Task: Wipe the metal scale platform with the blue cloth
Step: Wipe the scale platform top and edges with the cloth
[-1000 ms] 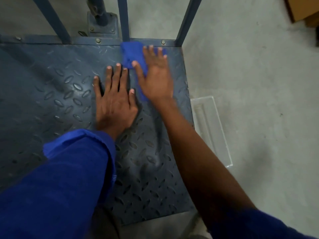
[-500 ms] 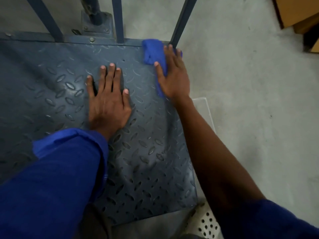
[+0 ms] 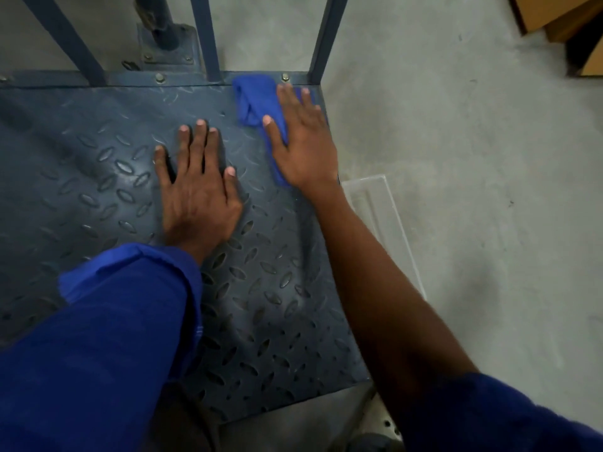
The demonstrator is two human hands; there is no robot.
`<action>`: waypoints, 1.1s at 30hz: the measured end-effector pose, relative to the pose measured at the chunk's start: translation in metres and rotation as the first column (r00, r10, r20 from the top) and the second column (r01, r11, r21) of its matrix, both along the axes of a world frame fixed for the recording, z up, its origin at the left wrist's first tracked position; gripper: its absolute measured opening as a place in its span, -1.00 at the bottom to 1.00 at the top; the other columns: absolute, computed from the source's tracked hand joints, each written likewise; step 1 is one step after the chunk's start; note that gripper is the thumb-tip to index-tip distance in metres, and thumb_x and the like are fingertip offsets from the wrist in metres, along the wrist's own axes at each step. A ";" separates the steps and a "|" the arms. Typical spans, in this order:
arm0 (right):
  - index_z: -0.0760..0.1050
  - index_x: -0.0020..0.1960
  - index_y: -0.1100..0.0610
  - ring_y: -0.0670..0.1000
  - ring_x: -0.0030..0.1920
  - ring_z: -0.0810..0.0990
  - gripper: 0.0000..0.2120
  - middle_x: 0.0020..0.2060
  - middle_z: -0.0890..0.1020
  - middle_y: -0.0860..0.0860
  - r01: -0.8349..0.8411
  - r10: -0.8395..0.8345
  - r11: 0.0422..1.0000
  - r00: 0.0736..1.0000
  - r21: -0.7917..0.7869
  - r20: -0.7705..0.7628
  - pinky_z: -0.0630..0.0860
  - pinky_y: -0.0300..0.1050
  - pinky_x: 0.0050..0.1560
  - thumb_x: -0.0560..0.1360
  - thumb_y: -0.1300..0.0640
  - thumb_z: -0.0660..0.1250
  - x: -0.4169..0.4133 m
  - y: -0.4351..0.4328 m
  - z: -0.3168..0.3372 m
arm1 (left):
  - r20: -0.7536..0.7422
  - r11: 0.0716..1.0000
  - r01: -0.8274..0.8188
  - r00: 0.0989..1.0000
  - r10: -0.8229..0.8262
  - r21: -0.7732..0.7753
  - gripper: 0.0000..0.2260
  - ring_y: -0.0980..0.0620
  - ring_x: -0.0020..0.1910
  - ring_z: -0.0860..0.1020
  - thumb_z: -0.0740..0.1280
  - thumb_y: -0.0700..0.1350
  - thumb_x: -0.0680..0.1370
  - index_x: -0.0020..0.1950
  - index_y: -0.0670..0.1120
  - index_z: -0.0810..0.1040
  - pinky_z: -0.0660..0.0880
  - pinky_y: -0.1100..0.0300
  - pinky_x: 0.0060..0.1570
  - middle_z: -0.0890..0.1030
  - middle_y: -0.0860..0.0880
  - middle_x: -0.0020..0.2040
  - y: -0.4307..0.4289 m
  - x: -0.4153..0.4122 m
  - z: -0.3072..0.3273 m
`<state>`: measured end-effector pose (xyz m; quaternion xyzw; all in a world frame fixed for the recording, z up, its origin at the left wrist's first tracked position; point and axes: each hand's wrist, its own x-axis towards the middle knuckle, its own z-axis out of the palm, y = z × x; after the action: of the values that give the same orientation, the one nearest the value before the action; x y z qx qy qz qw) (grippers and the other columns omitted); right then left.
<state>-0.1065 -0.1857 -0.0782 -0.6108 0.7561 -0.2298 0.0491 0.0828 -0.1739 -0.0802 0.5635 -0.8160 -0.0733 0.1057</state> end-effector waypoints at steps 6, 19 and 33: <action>0.19 0.65 0.13 0.10 0.67 0.10 -0.40 0.64 0.25 0.06 0.049 -0.049 0.999 0.998 -0.009 -0.026 0.09 0.09 0.66 0.71 -0.14 0.10 0.047 0.058 -0.002 | 0.022 1.000 -0.013 1.000 0.013 0.000 -0.40 -0.12 0.73 0.01 -0.03 0.06 0.72 0.72 -0.17 0.09 -0.08 -0.29 0.65 0.09 -0.13 0.74 0.001 -0.002 0.001; 0.08 0.68 0.12 0.13 0.69 -0.01 -0.35 0.68 0.13 0.07 0.029 -0.030 0.992 1.000 0.126 0.004 -0.01 0.16 0.67 0.70 -0.18 0.02 0.046 0.014 0.006 | 0.028 1.000 -0.014 1.000 0.014 -0.001 -0.41 -0.12 0.73 0.01 -0.02 0.04 0.71 0.72 -0.17 0.12 -0.08 -0.30 0.65 0.10 -0.14 0.74 0.001 -0.002 0.001; 0.10 0.68 0.14 0.14 0.69 0.01 -0.33 0.67 0.15 0.08 0.038 -0.031 0.991 0.998 0.131 -0.054 0.01 0.17 0.66 0.69 -0.20 0.02 0.044 0.002 0.004 | 0.056 1.000 -0.019 0.998 0.018 0.012 -0.41 -0.10 0.73 -0.01 -0.05 0.05 0.71 0.72 -0.15 0.12 -0.09 -0.29 0.66 0.08 -0.11 0.74 0.000 -0.003 0.001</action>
<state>-0.0623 -0.1838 -0.0738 -0.5990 0.7810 -0.1642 0.0655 0.0798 -0.1743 -0.0789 0.5734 -0.8130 -0.0614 0.0799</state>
